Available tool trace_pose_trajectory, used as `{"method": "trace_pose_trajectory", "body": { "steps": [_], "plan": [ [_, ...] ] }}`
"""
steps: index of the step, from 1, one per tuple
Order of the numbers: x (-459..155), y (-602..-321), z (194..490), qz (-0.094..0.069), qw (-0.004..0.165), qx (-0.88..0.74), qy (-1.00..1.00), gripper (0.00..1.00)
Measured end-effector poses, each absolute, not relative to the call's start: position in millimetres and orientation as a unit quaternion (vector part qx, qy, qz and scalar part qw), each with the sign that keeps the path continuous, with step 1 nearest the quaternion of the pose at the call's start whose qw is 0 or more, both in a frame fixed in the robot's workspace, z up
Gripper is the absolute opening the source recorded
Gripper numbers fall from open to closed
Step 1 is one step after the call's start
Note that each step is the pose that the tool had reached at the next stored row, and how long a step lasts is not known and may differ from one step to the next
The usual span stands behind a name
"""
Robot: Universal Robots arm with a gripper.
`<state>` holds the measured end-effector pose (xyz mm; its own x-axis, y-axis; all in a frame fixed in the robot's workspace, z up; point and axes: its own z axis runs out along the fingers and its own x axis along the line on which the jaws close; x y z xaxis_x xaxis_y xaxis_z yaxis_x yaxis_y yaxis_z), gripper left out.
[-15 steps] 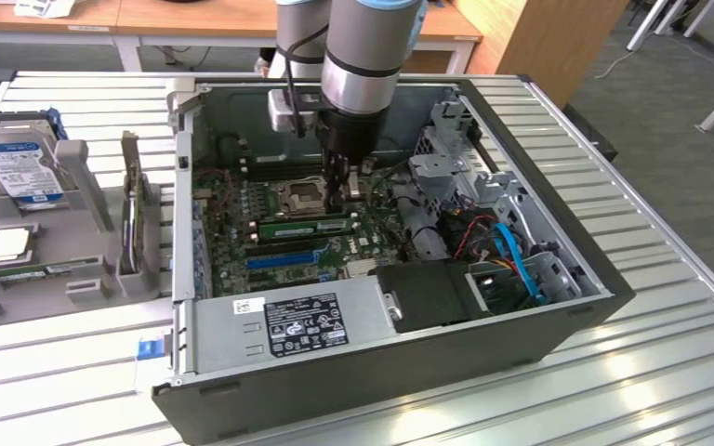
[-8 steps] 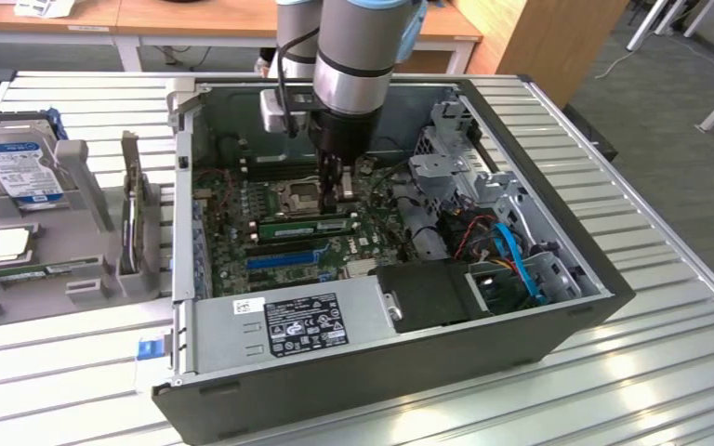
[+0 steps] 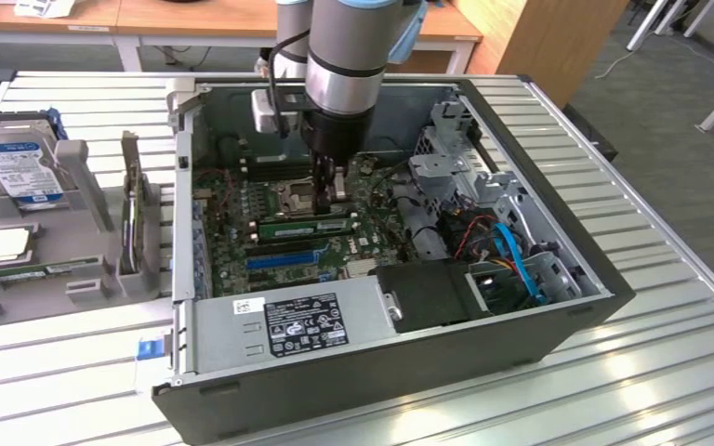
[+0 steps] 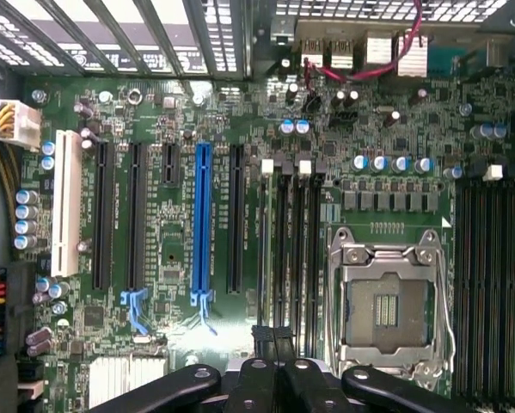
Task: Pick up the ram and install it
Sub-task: 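Press down the ram until it locks into place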
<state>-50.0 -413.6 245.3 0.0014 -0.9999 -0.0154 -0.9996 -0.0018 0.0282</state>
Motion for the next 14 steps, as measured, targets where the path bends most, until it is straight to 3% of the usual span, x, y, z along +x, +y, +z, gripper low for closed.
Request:
{"method": "trace_pose_trajectory", "body": {
  "steps": [14],
  "plan": [
    [-66.2,-413.6,245.3,-0.015,0.005,0.708,-0.706,0.10]
  ]
}}
